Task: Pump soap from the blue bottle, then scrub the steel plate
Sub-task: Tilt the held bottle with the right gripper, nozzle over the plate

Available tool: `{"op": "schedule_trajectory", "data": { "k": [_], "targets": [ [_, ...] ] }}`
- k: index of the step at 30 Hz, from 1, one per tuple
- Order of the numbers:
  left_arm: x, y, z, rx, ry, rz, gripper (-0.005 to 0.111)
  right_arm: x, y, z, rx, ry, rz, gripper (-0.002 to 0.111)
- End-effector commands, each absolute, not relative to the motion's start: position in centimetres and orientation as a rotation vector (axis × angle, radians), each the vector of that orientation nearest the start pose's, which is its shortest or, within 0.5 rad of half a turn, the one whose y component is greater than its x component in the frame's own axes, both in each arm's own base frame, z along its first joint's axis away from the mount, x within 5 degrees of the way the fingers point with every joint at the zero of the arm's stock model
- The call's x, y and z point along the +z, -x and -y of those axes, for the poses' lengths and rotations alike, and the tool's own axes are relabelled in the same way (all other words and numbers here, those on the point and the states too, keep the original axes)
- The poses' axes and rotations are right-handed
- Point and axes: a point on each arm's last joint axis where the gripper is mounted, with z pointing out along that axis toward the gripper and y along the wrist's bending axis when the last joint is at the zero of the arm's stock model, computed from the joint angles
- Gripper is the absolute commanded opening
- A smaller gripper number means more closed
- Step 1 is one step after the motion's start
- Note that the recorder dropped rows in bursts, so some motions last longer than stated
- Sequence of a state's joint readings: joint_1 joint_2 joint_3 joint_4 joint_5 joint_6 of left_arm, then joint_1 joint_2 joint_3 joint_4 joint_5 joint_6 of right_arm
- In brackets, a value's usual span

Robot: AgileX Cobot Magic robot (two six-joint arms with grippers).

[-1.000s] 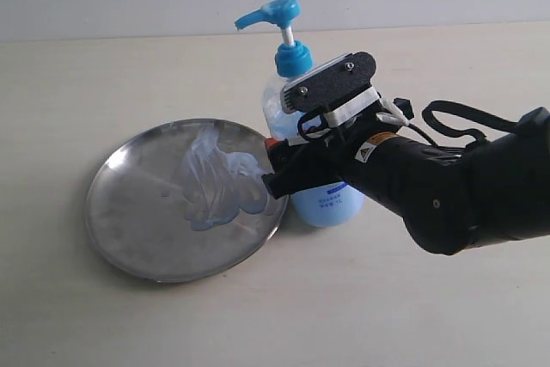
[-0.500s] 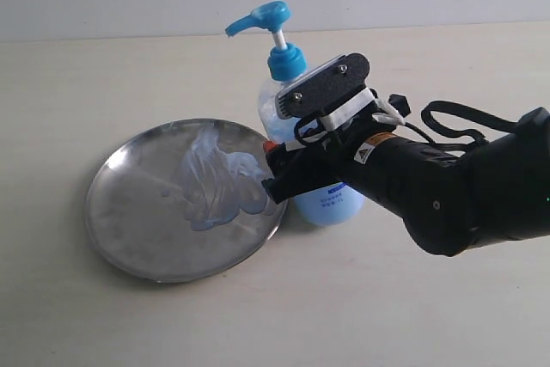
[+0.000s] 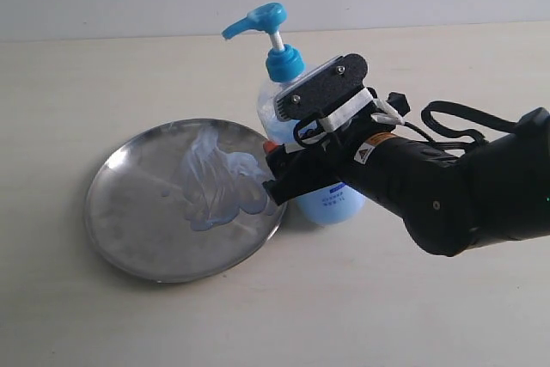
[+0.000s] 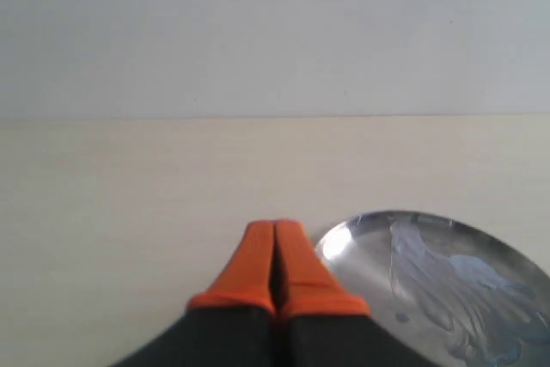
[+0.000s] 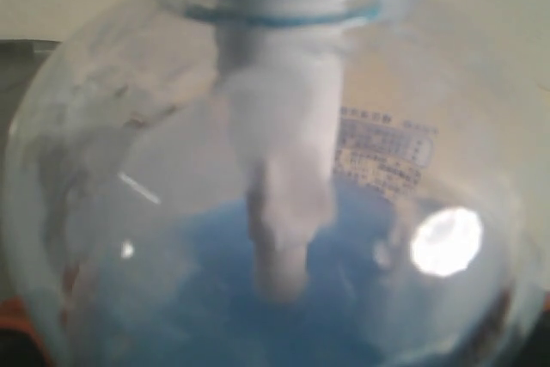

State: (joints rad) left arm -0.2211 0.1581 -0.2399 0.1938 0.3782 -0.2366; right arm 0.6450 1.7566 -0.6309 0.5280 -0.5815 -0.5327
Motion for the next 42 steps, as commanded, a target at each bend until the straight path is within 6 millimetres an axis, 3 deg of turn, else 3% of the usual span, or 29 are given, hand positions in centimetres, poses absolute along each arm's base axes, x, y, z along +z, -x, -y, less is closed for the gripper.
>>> {"op": "schedule_trajectory", "data": {
  "k": [1, 7, 19, 42],
  "targets": [
    [28.6, -7.2, 1.0, -0.137, -0.097, -1.764, 0.0, 15.6, -26.8, -16.8, 0.025, 0.574, -1.894, 0.0],
    [31.2, -8.8, 1.3, -0.133, -0.101, -1.773, 0.0, 15.7, -26.8, -16.9, 0.025, 0.599, -1.874, 0.0],
    [33.8, -11.2, 3.5, -0.224, -0.231, -1.795, 0.0, 16.0, -26.8, -17.1, 0.021, 0.627, -1.827, 0.0],
    [33.9, -11.4, 3.7, -0.23, -0.235, -1.783, 0.0, 16.3, -26.5, -16.8, 0.075, 0.541, -1.748, 0.0]
  ]
}}
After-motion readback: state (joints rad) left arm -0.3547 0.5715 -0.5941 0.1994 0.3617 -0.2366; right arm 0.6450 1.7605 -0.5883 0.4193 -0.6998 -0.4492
